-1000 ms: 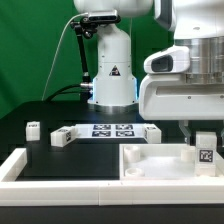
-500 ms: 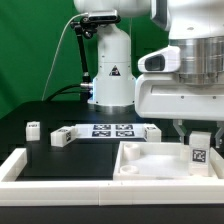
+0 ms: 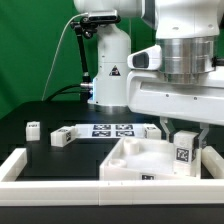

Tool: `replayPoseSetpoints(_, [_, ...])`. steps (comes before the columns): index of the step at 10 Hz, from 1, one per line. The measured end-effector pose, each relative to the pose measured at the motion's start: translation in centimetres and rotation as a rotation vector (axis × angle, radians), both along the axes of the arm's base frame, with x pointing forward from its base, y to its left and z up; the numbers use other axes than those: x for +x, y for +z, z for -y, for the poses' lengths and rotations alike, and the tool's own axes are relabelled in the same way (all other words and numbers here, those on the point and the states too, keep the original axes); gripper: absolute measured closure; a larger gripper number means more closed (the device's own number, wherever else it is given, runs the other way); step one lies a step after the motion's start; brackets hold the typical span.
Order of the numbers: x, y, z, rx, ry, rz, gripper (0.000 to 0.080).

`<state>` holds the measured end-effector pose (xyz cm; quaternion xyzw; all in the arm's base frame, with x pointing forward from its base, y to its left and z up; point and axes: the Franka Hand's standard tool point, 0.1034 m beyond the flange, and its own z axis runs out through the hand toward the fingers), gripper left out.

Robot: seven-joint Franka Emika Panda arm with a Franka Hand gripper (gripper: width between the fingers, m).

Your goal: Assemble one leg

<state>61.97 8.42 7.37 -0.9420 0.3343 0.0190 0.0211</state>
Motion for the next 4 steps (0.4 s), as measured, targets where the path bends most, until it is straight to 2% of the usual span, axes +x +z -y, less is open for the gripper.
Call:
replayPoseSetpoints(1, [0.00,0.00,0.00,0.000,0.000,0.000,0.0292])
replayPoseSetpoints(2, [0.00,-0.02,0.00,0.000,0.000,0.000,0.0292])
replayPoseSetpoints(3, [-0.01,-0.03,0.01,0.000,0.000,0.000,0.0177])
replayPoseSetpoints(4, [-0.01,-0.04,0.01,0.000,0.000,0.000,0.0158])
